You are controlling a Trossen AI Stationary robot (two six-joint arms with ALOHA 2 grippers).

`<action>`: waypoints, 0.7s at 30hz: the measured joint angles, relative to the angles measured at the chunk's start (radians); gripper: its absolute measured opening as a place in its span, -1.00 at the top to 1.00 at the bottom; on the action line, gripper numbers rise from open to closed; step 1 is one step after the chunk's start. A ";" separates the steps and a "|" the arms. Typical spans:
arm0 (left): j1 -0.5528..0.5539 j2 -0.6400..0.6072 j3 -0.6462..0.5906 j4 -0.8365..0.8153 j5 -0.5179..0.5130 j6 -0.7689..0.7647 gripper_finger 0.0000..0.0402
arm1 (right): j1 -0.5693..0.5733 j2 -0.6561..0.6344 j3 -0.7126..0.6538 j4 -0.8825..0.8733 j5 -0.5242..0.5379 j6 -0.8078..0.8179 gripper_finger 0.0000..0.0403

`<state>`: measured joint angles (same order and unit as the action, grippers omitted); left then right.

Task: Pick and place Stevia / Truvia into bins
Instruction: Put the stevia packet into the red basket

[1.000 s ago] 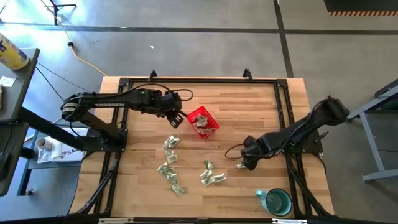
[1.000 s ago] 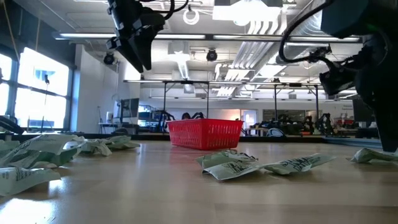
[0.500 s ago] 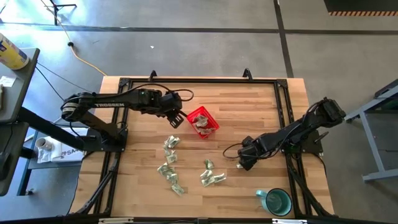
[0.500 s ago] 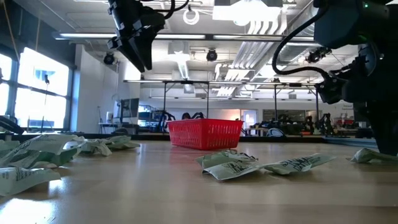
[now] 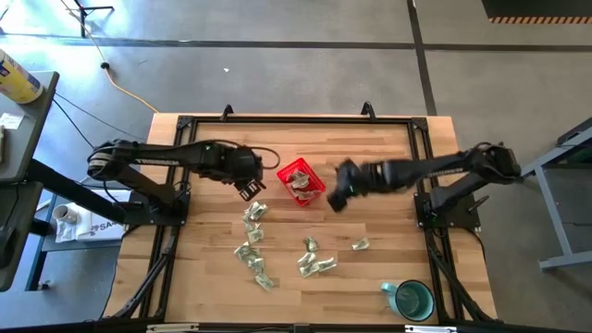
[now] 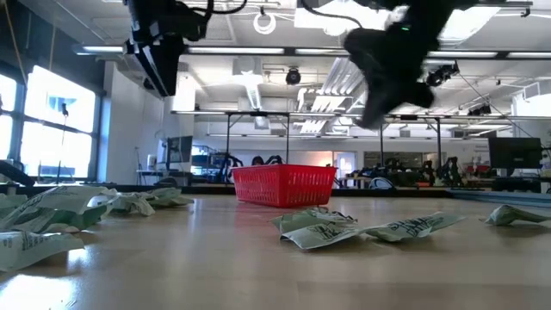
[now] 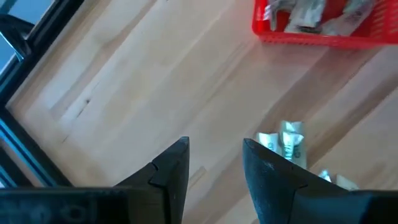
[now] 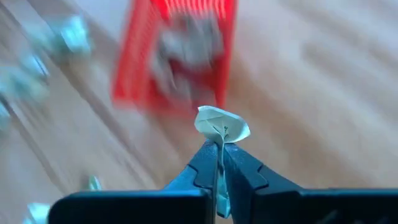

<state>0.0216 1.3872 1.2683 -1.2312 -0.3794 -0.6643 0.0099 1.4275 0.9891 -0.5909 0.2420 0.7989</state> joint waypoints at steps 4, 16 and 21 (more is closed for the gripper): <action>-0.051 -0.047 -0.078 0.009 -0.015 -0.109 0.09 | -0.128 0.091 0.100 0.134 -0.109 -0.142 0.96; -0.108 -0.166 -0.412 0.334 0.164 -0.350 0.08 | -0.150 0.342 0.459 -0.140 -0.156 -0.382 0.05; -0.107 -0.159 -0.487 0.533 0.138 -0.255 0.08 | -0.099 0.276 0.488 -0.295 0.103 -0.437 -0.47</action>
<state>-0.0853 1.2278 0.7808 -0.6984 -0.2417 -0.9190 -0.0889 1.7035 1.4775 -0.8855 0.3453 0.3619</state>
